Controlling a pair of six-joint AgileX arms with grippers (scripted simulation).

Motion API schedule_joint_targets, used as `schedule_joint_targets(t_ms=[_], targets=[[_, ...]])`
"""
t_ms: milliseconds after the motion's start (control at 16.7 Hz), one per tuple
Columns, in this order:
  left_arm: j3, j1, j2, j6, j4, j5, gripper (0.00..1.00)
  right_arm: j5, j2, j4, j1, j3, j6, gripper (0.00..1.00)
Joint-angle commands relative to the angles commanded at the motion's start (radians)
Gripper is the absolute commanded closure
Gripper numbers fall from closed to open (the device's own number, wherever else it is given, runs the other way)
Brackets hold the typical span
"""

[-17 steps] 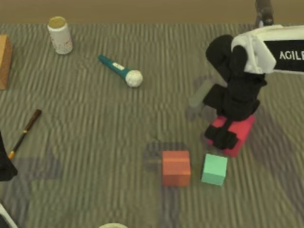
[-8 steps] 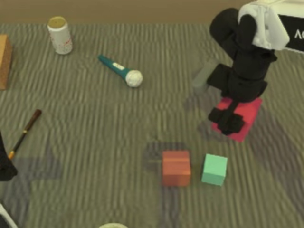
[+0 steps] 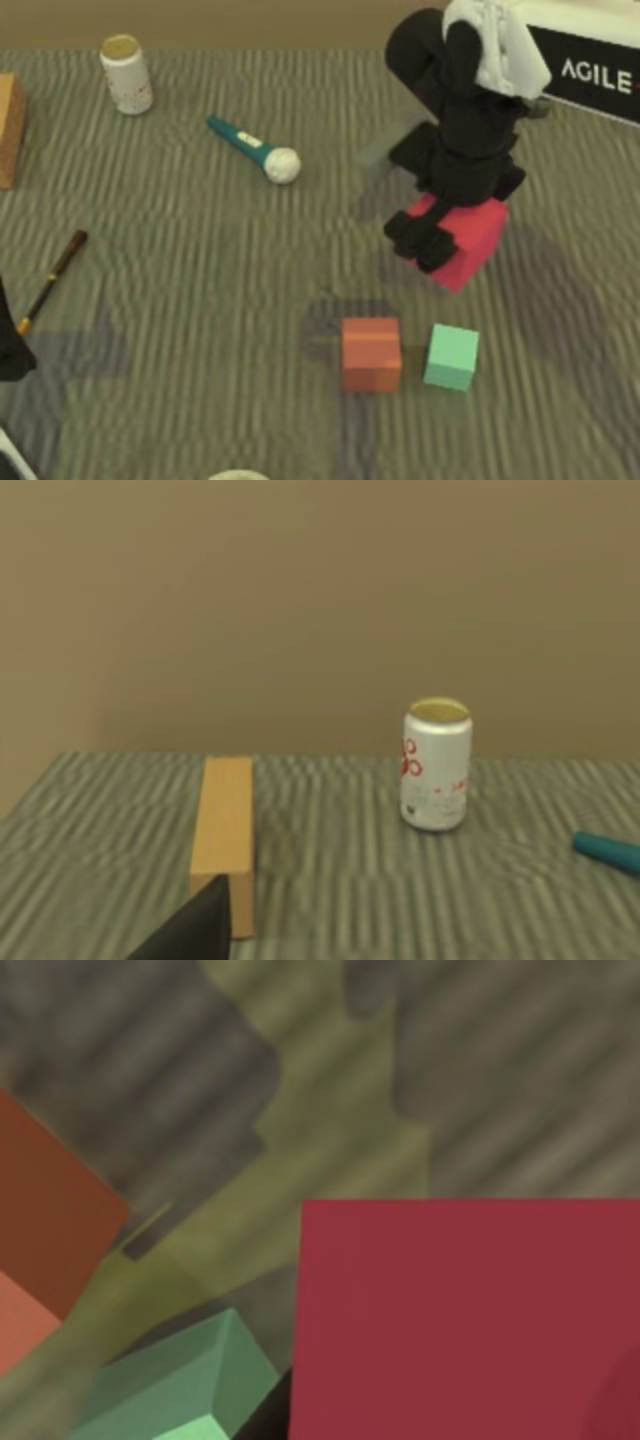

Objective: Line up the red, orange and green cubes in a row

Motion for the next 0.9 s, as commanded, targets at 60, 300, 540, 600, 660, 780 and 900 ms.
schedule_joint_targets(t_ms=[60,300,540,600,660,780,900], targets=[[0.0,0.0,0.0,0.0,0.0,0.0,0.0,0.0,0.028,-0.024,0.026,0.045,0.073,1.0],[0.0,0.0,0.0,0.0,0.0,0.0,0.0,0.002,0.148,-0.13,0.144,0.243,0.442,1.0],[0.0,0.0,0.0,0.0,0.0,0.0,0.0,0.002,0.258,-0.234,0.264,0.441,0.835,1.0],[0.0,0.0,0.0,0.0,0.0,0.0,0.0,0.003,0.28,-0.256,0.291,0.486,0.924,1.0],[0.0,0.0,0.0,0.0,0.0,0.0,0.0,0.003,0.298,-0.275,0.317,0.528,1.003,1.0],[0.0,0.0,0.0,0.0,0.0,0.0,0.0,0.005,0.327,-0.306,0.36,0.602,1.131,1.0],[0.0,0.0,0.0,0.0,0.0,0.0,0.0,0.008,0.346,-0.326,0.393,0.658,1.218,1.0]])
